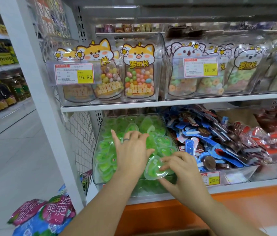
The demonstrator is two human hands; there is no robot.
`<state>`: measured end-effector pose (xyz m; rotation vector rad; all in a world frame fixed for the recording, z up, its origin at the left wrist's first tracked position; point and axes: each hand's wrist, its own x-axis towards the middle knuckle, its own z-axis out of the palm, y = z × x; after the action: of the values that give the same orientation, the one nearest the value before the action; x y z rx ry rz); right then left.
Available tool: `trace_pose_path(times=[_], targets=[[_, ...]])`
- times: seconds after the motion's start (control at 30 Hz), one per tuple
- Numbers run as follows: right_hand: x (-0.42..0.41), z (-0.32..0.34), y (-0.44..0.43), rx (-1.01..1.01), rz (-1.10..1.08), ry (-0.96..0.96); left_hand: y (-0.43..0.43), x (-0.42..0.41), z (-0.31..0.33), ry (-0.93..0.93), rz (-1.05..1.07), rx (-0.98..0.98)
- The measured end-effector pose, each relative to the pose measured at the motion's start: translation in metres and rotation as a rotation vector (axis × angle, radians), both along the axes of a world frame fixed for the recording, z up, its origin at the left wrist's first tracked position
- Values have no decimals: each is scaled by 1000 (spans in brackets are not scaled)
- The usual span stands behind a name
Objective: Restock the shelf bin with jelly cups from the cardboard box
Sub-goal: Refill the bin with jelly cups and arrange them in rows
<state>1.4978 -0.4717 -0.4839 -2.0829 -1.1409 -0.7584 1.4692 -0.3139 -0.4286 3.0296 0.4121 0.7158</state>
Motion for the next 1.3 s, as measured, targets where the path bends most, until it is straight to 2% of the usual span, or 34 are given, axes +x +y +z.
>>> trace_pose_path(times=[0.2, 0.3, 0.47, 0.6, 0.87, 1.1, 1.3], targets=[[-5, -14, 7, -5, -109, -71, 0, -2, 1, -26, 3, -12], [-5, -9, 11, -28, -90, -104, 0, -3, 2, -41, -4, -30], [2, 0, 12, -66, -69, -149, 3, -7, 9, -188, -14, -135], [-1, -3, 4, -175, -58, -206, 12, -18, 18, -289, 24, -213], [-6, -4, 3, -195, -136, -308, 29, -42, 14, -258, 70, -281], [-11, 6, 20, -212, -323, -231, 34, -55, 14, -234, 75, -290], [-3, 12, 28, -248, -372, -225, 34, -60, 13, -228, 67, -274]])
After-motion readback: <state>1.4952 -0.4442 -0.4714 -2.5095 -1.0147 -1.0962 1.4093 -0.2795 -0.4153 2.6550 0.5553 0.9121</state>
